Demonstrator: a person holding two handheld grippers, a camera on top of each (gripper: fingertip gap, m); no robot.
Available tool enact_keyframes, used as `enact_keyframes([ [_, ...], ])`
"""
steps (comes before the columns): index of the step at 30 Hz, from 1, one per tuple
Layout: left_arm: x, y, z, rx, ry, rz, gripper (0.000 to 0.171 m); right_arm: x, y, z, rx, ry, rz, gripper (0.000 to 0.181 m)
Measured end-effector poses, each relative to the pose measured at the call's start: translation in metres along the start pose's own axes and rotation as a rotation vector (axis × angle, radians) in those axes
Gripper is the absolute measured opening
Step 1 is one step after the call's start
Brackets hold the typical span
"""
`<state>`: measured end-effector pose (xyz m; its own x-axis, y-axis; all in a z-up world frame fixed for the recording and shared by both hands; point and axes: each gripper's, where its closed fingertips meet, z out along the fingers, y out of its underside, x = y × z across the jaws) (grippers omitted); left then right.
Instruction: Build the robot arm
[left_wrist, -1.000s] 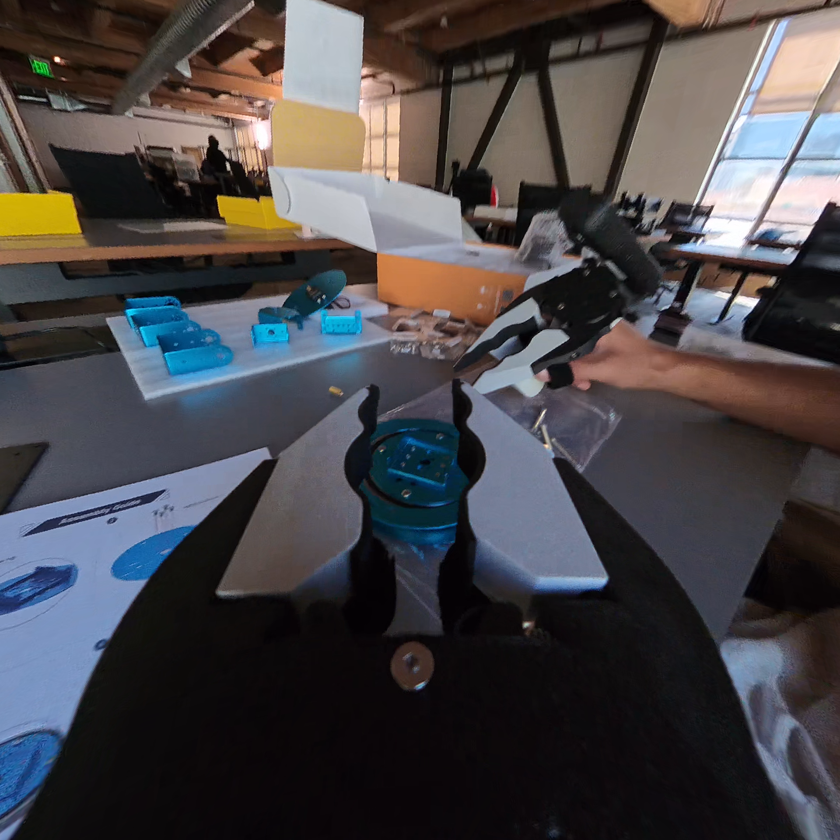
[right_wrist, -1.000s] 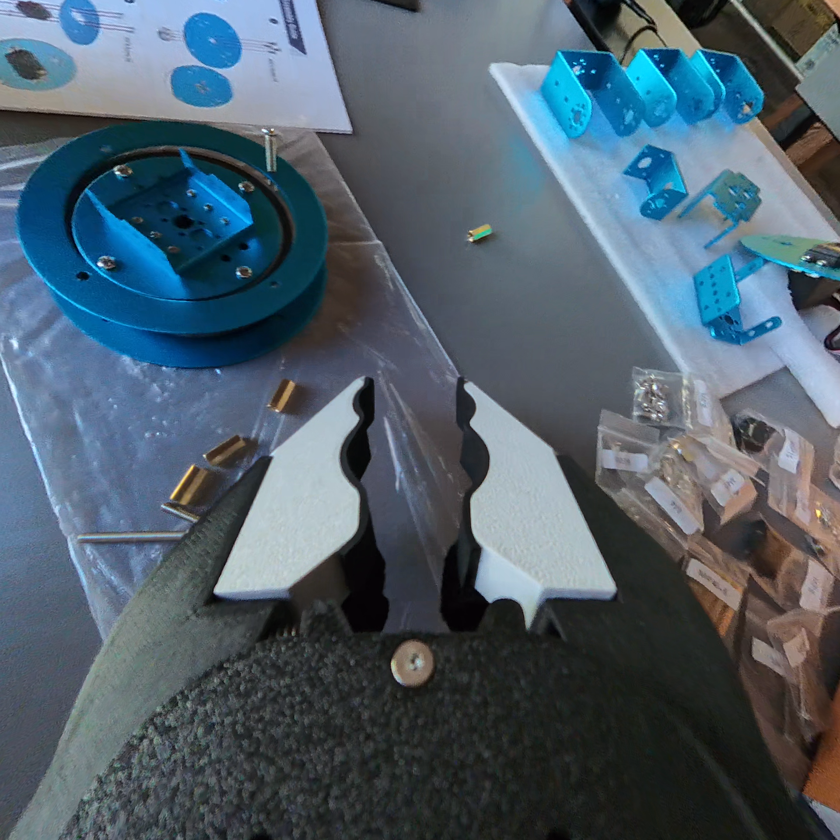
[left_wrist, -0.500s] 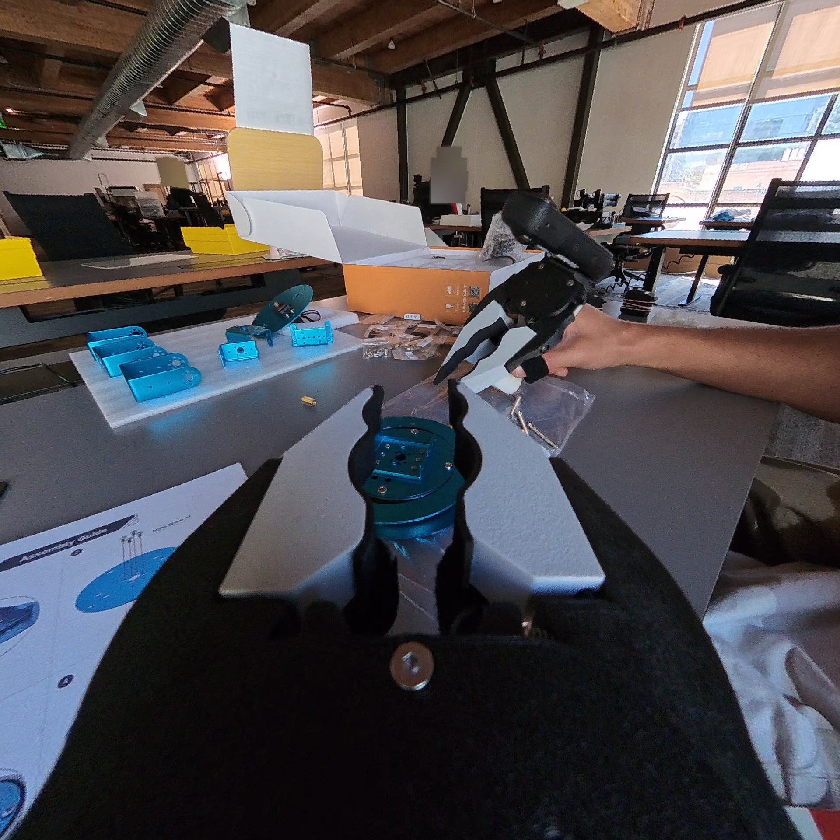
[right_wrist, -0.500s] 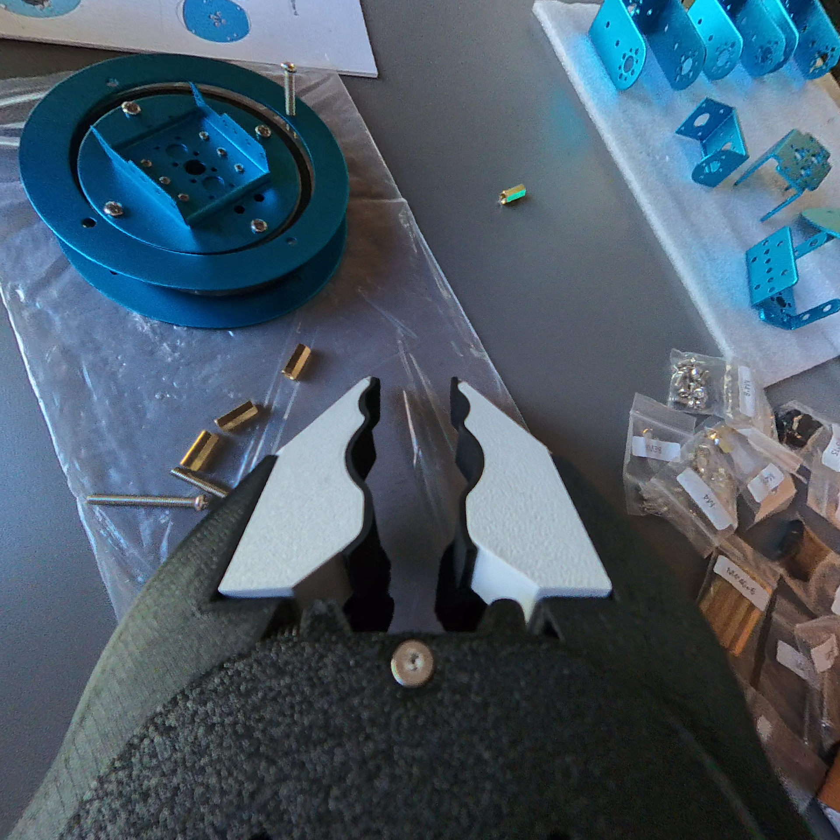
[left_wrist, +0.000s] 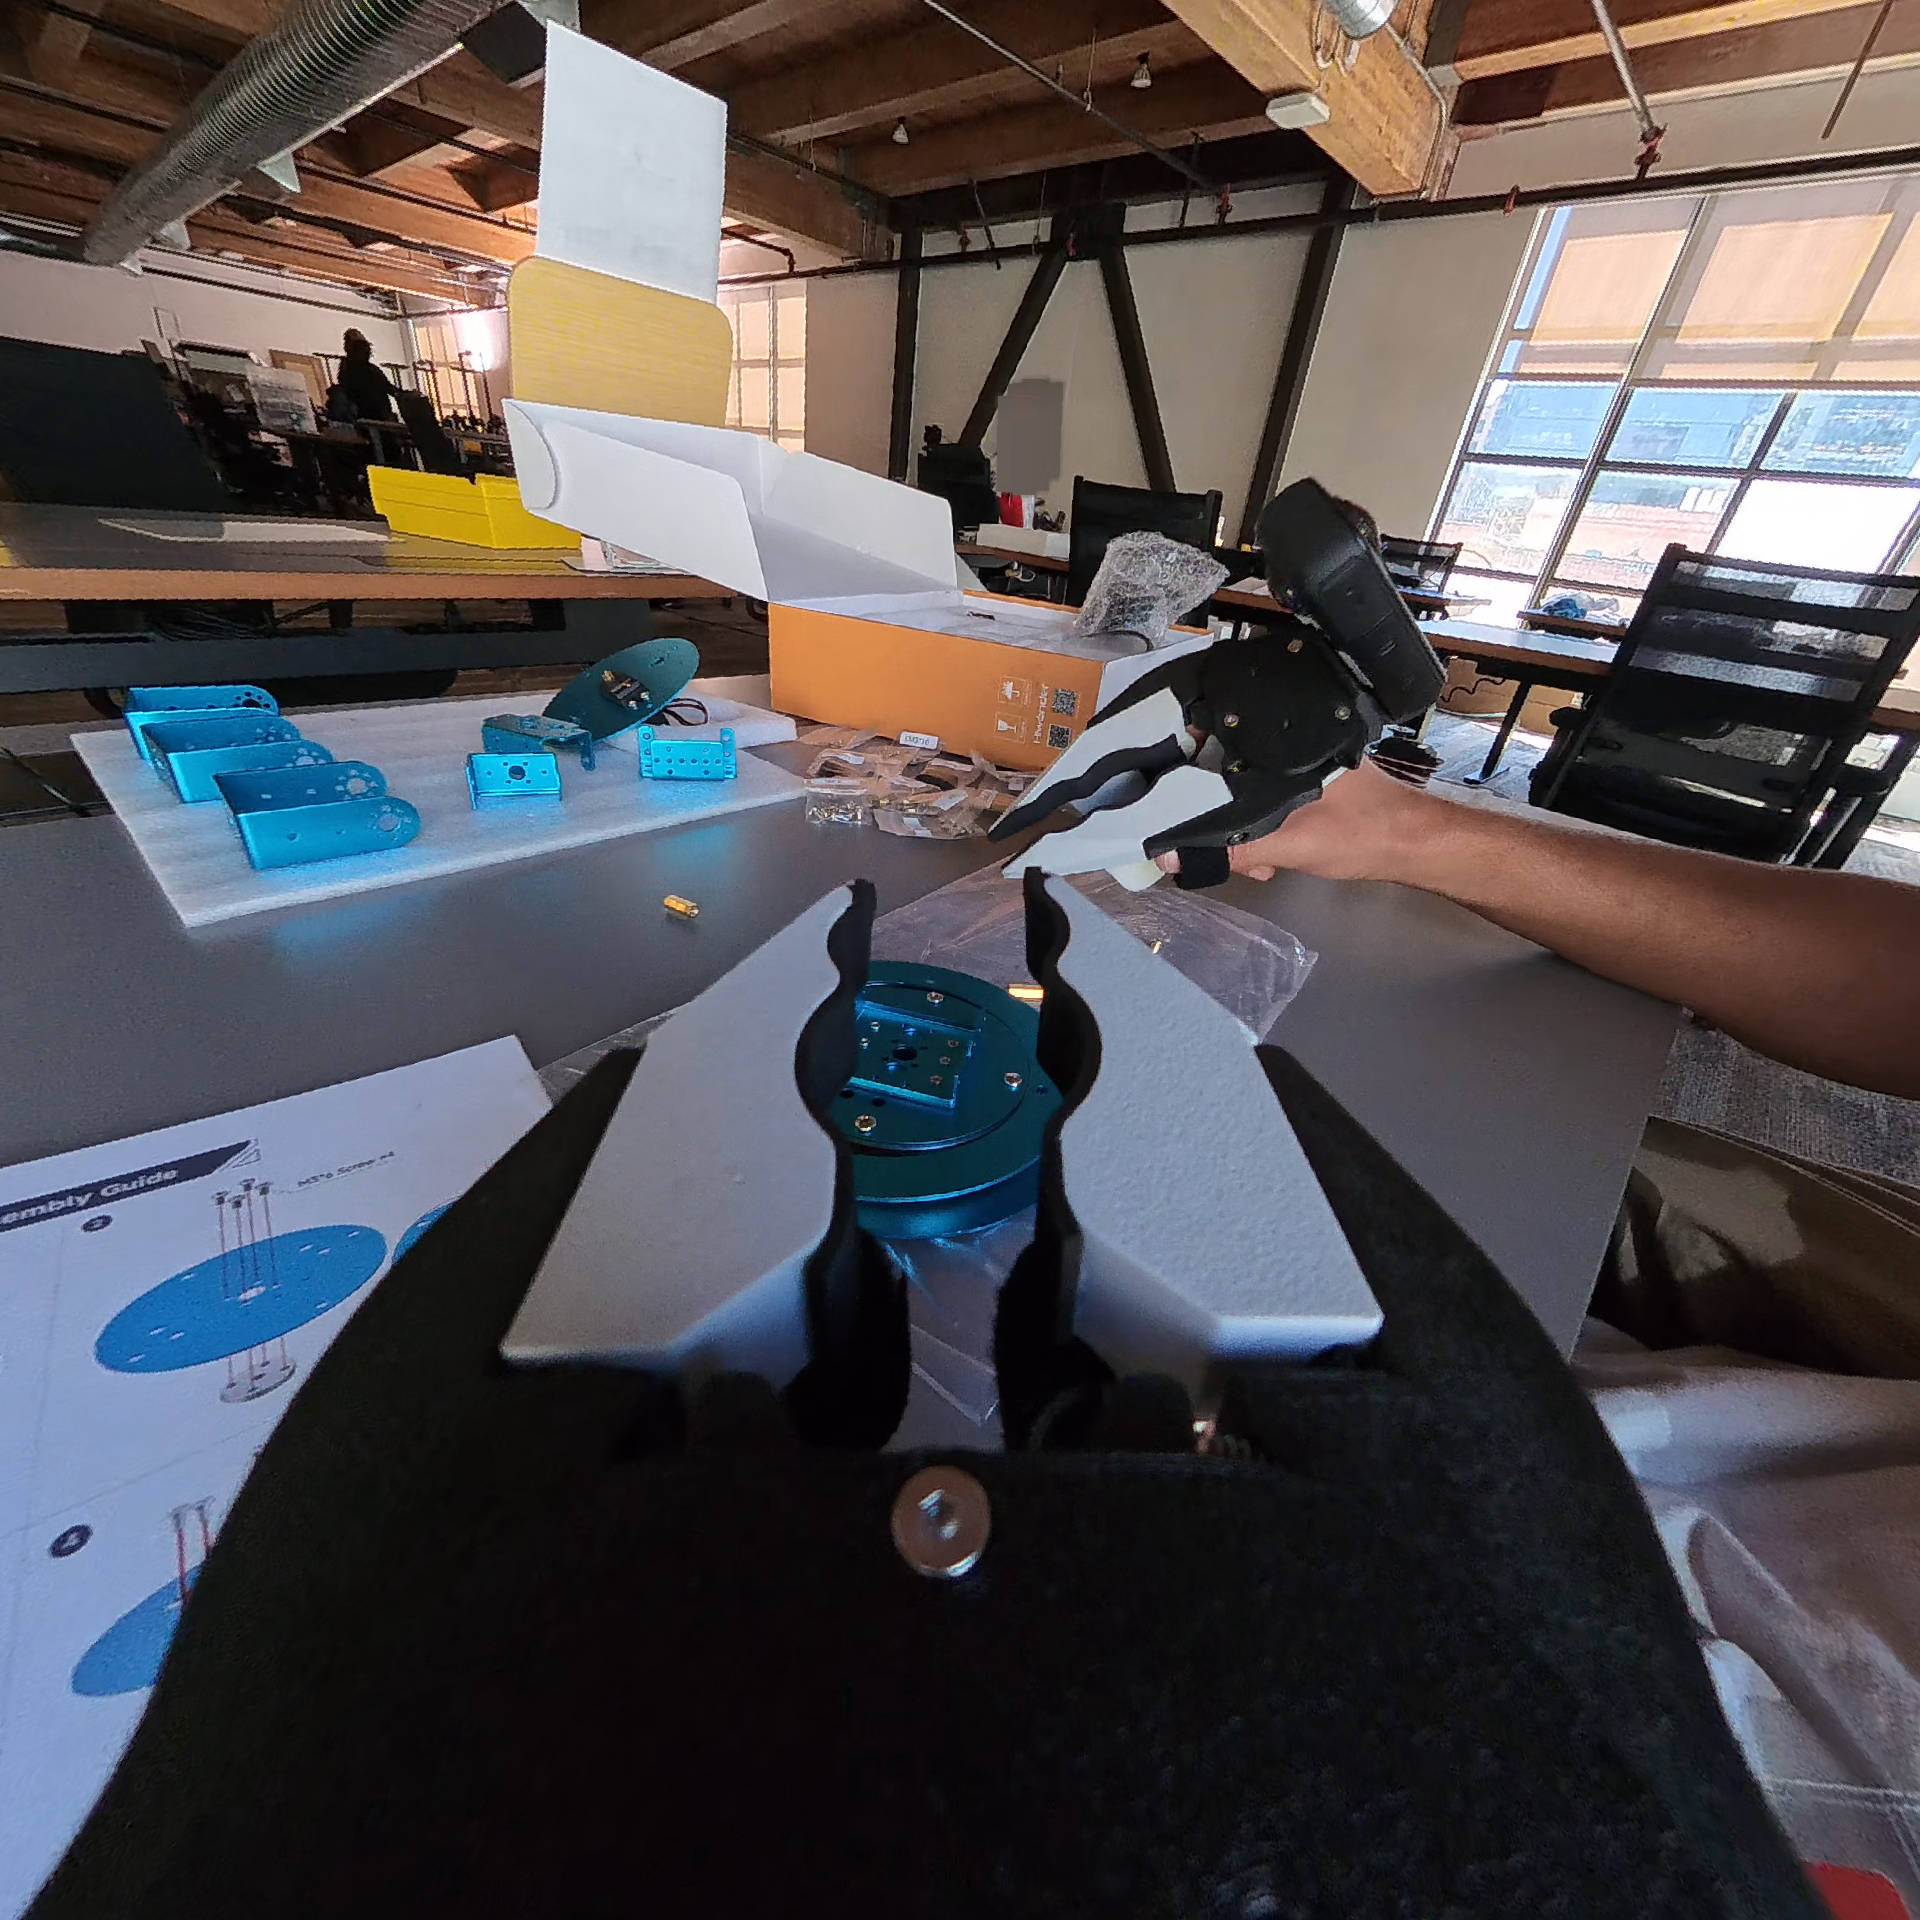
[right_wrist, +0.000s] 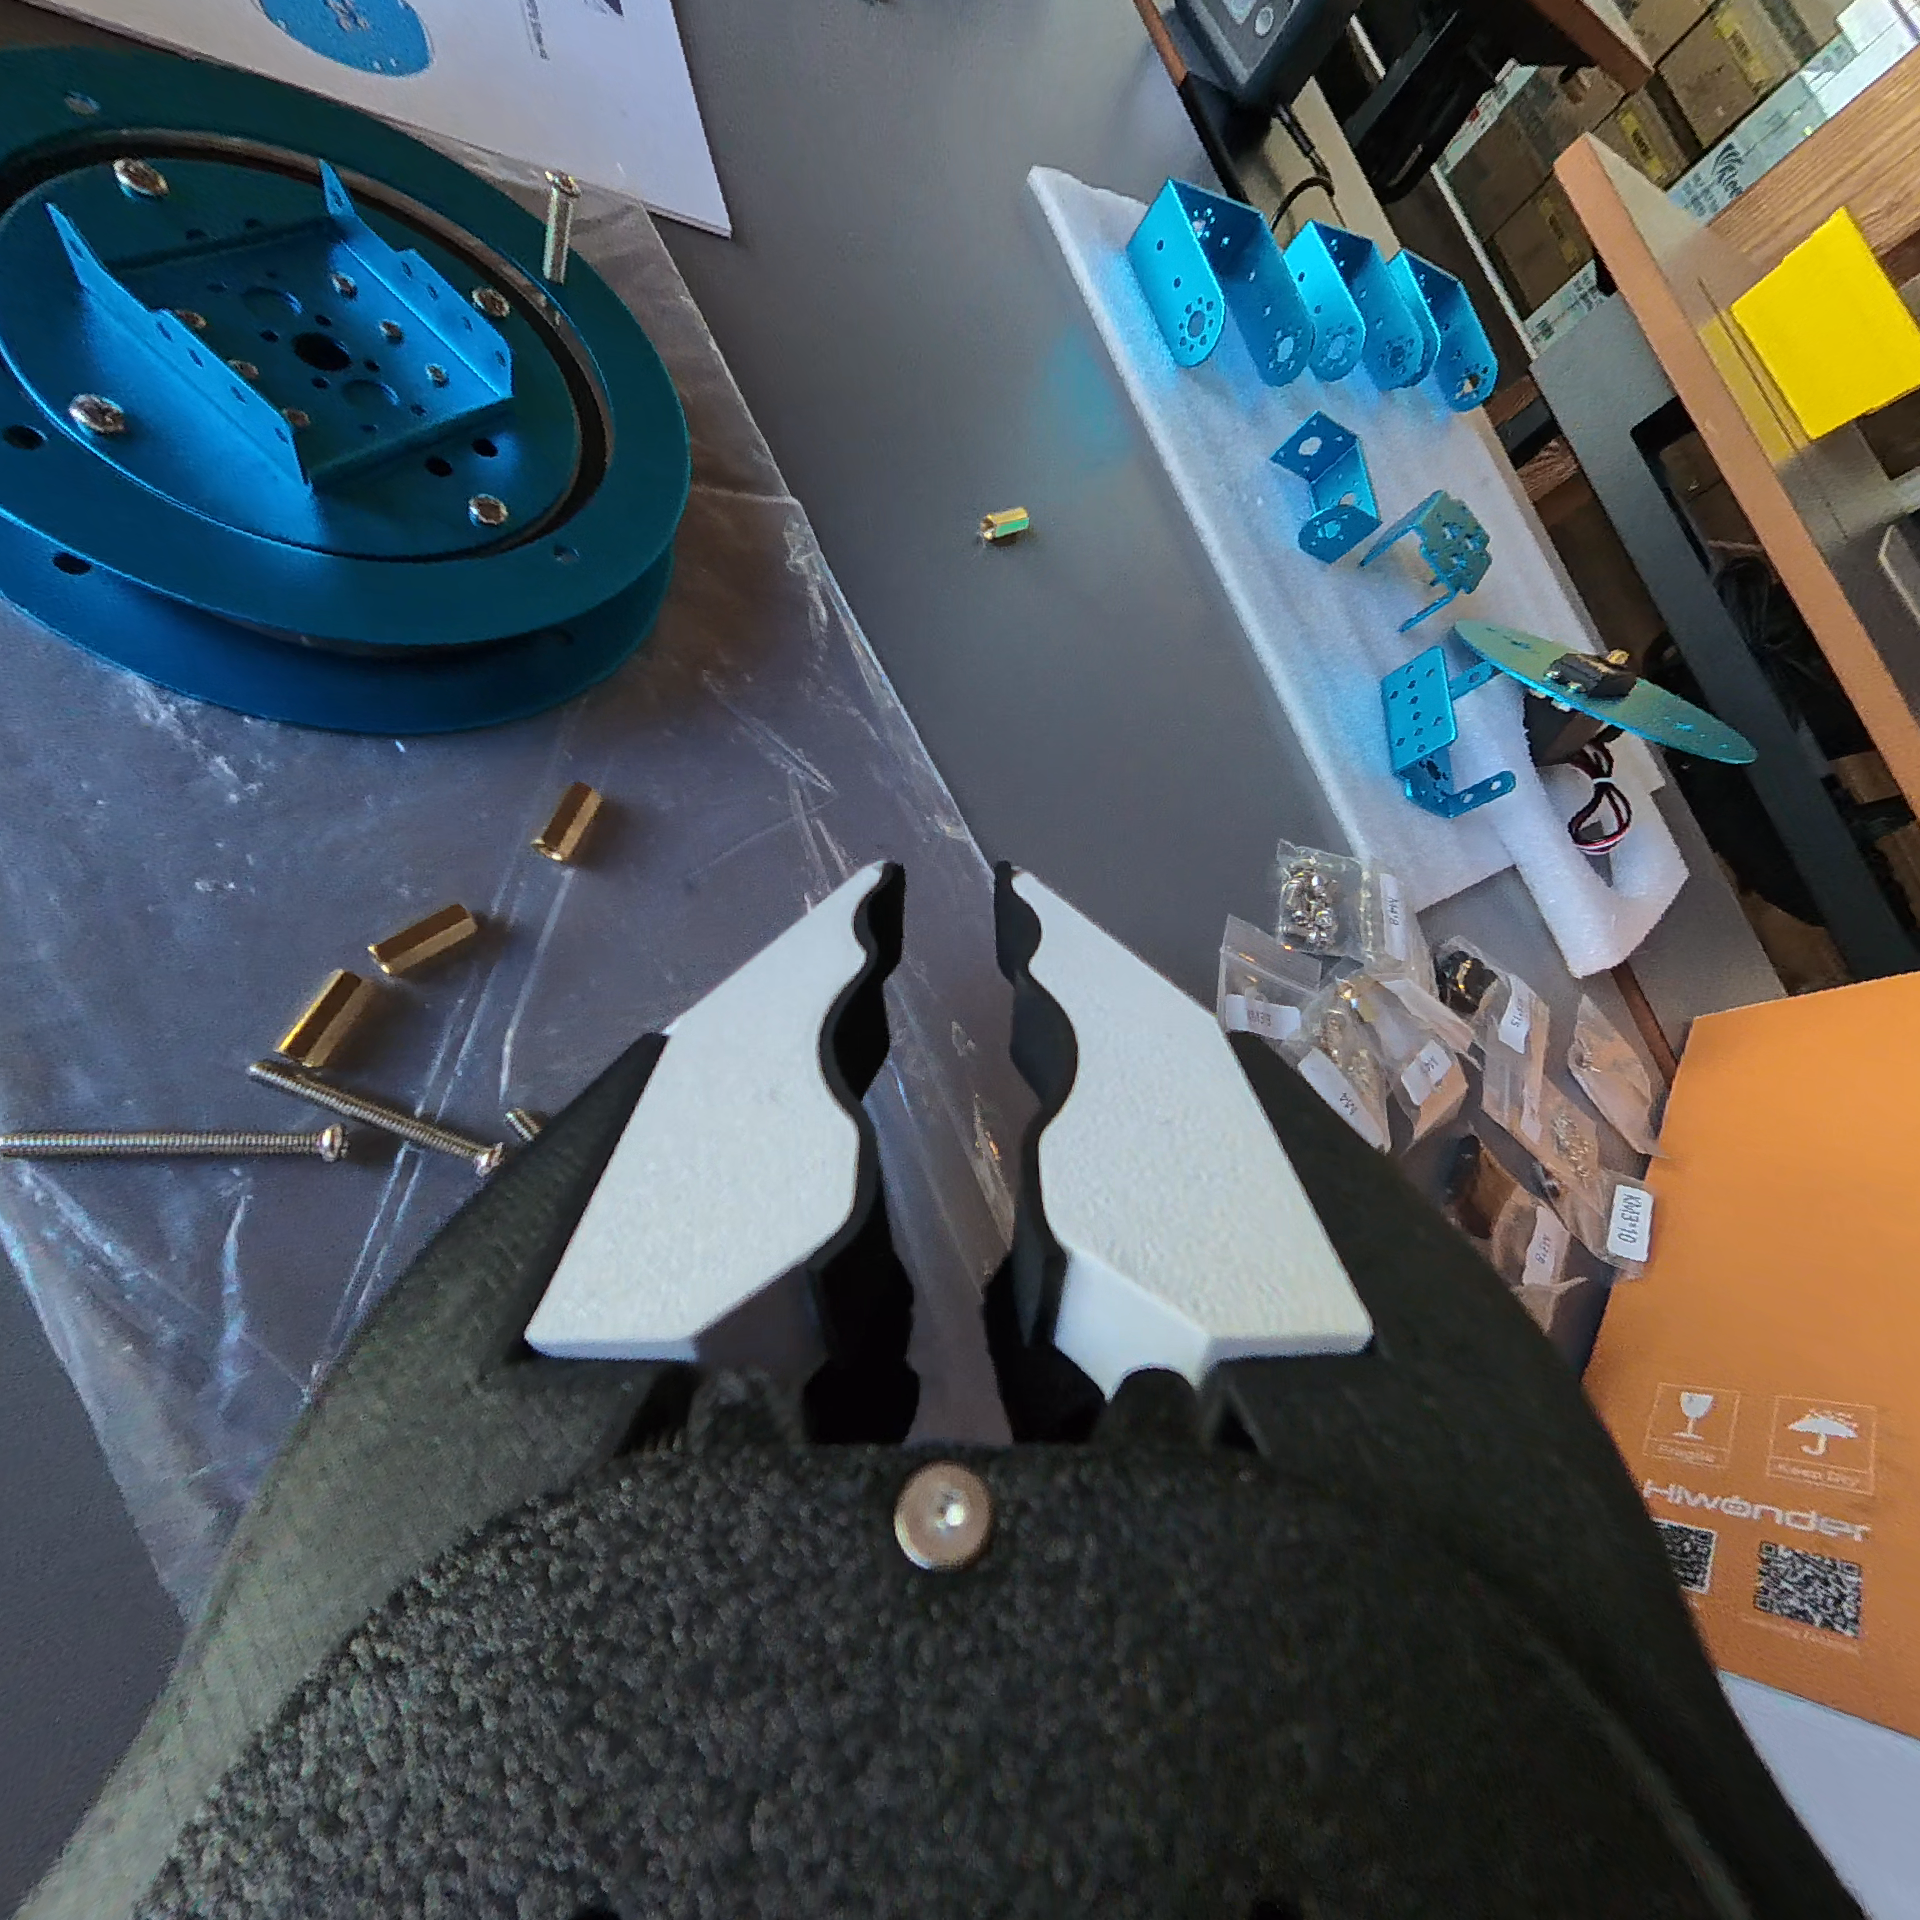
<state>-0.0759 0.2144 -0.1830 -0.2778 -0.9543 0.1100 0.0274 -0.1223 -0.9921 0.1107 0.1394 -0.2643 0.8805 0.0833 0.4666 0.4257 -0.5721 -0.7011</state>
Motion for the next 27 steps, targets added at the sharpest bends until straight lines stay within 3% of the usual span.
enact_keyframes([
  [14, -0.001, 0.000, -0.001, 0.003, -0.004, -0.002, 0.028, -0.003, 0.004, 0.003, -0.017, -0.027, 0.019, 0.017],
  [22, -0.003, 0.000, 0.000, -0.001, -0.004, -0.019, 0.028, -0.017, 0.000, 0.004, 0.007, -0.167, 0.154, 0.023],
  [24, -0.009, 0.011, 0.004, -0.093, 0.015, -0.041, 0.028, -0.026, -0.012, -0.001, 0.067, -0.270, 0.252, 0.024],
  [27, -0.046, 0.046, 0.009, -0.385, -0.077, -0.072, 0.028, -0.041, -0.025, 0.003, 0.055, -0.469, 0.403, 0.026],
])
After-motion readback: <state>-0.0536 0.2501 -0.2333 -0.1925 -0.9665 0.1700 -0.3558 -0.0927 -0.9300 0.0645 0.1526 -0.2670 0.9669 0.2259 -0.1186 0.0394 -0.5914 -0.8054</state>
